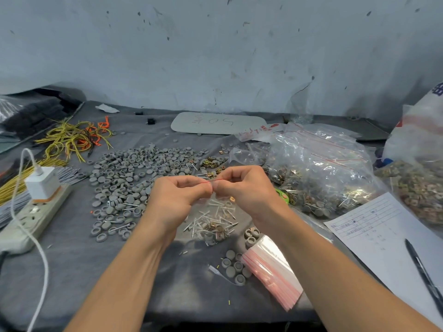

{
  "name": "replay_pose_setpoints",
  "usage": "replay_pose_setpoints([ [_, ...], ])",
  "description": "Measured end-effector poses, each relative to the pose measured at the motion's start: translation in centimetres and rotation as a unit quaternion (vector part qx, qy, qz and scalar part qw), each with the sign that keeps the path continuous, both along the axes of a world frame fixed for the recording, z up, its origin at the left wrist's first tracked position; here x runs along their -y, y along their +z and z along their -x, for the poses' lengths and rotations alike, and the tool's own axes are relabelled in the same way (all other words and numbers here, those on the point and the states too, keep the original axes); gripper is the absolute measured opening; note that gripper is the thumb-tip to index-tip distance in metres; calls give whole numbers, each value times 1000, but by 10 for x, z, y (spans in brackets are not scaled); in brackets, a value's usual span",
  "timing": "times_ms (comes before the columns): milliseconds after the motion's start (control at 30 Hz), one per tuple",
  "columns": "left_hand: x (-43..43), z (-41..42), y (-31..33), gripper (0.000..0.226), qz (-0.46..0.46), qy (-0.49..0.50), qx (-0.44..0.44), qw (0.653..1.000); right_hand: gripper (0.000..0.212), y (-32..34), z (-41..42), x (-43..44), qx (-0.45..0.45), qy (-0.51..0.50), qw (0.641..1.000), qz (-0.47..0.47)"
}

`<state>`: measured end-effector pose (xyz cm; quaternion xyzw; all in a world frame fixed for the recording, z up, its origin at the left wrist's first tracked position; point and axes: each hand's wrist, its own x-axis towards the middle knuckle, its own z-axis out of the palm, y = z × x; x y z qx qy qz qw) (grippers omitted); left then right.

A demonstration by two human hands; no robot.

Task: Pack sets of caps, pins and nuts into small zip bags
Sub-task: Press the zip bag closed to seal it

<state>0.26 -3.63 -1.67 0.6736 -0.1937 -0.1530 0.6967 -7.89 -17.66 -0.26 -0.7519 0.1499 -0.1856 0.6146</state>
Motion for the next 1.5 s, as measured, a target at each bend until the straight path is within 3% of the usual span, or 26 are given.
replay_pose_setpoints([
  [200, -2, -9, -1, 11, -6, 17, -20, 1000, 13, -2, -5, 0, -5, -32, 999, -10],
  [367, -8, -12, -2, 22, -22, 15, -10, 1000, 18, -2, -3, 11, -14, -39, 998, -49],
  [500, -11, -13, -2, 15, -26, 11, 0, 1000, 23, -2, -1, 11, -11, -26, 998, -61],
  [867, -4, -9, 7, 28, 11, 47, 15, 999, 6, 3, 5, 8, -17, 40, 991, -128],
  [967, -4, -7, 9, 20, 26, 15, 8, 1000, 19, 0, 9, 6, -50, 76, 991, -94],
  [1033, -3, -6, 9, 14, 32, -13, -2, 999, 13, 0, 10, 5, -29, 49, 994, -92],
  [1133, 1, -3, 9, 4, 34, -9, -15, 999, 21, 1, 14, 7, -7, 15, 996, -91],
  [1233, 6, 2, 9, 18, 35, -11, -19, 999, 24, 1, 21, 13, -3, 4, 996, -89],
  [1333, 12, 7, 11, 6, 37, -10, -19, 999, 18, 2, 27, 17, 8, -2, 996, -93],
  [1500, 24, 20, 18, 25, 54, -12, -16, 998, 18, 5, 37, 25, 26, -8, 995, -93],
])
